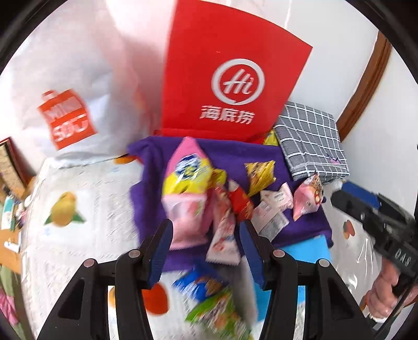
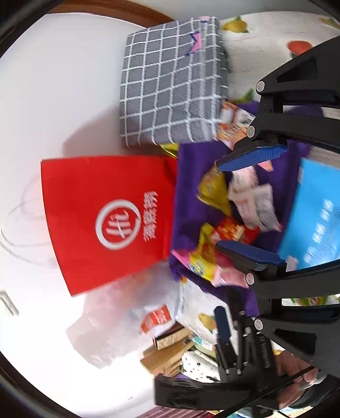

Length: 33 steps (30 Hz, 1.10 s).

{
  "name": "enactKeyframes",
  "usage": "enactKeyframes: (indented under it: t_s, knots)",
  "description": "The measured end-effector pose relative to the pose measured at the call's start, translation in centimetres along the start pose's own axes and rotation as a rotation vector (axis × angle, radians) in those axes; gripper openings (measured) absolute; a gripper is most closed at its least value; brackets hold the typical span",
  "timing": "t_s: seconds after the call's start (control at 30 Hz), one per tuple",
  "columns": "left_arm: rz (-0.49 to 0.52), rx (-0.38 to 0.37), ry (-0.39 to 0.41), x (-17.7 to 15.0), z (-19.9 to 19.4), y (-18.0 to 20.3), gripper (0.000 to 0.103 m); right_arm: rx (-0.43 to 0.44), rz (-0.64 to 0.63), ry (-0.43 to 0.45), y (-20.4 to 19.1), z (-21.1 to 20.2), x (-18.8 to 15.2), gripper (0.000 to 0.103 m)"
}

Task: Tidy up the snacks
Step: 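Lower the right gripper and grasp the green snack bag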

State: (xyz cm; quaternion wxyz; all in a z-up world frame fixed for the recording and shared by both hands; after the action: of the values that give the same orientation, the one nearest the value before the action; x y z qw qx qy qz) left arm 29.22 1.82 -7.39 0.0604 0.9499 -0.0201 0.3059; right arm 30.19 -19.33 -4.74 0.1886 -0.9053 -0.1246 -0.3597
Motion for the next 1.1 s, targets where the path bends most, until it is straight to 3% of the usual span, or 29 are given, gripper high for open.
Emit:
enactKeyframes:
  t_s: [0.17,0.37,0.6,0.7,0.73,0.8,0.83,0.97,1.1]
  knots:
    - [-0.044,0.036,-0.026,-2.6,-2.0,-2.3,0.051,0.021,0.0,-0.031,-3.2,-1.1,-3.9,0.049]
    - [-0.061,0.019,-0.043,-6.1,-3.6,-4.2,0.051,0.084,-0.022,-0.09,-7.4,-0.7,-9.1,0.046]
    - [-0.076,0.024,-0.038,-9.2,-5.2,-7.0,0.051,0.103,-0.091,-0.135,-11.8,1.1,-12.8,0.046]
    - [-0.08,0.026,-0.045,-10.3,-5.6,-8.0,0.051,0.066,-0.117,-0.125,-13.0,2.0,-13.4,0.043]
    - [-0.08,0.028,-0.047,-10.6,-5.6,-8.2,0.051,0.049,-0.125,-0.125,-13.2,2.3,-13.5,0.04]
    - [-0.081,0.03,-0.049,-11.2,-5.8,-8.8,0.051,-0.002,-0.137,-0.147,-13.5,3.3,-13.8,0.016]
    - [-0.079,0.03,-0.049,-11.5,-5.9,-9.0,0.051,-0.007,-0.137,-0.159,-13.4,3.6,-14.0,0.011]
    - [-0.085,0.028,-0.052,-12.2,-5.9,-9.5,0.051,-0.033,-0.153,-0.14,-13.6,2.8,-14.2,0.007]
    - [-0.074,0.021,-0.057,-12.6,-5.7,-9.1,0.051,0.024,-0.117,-0.103,-13.5,0.2,-14.3,0.005]
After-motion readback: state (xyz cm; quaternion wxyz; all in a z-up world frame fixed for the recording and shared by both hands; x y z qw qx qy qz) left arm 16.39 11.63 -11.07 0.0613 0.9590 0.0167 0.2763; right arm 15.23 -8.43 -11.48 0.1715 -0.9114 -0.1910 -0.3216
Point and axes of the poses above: each gripper's, at about its wrist camera, not at the fingertips, and z roughly the way its jaws point, y to its right, x to its top, the point moved 2 cm from there along z, roughly the way its jaws point, and after that the axes turned 6 degrees about x, right-handed, at the moved point
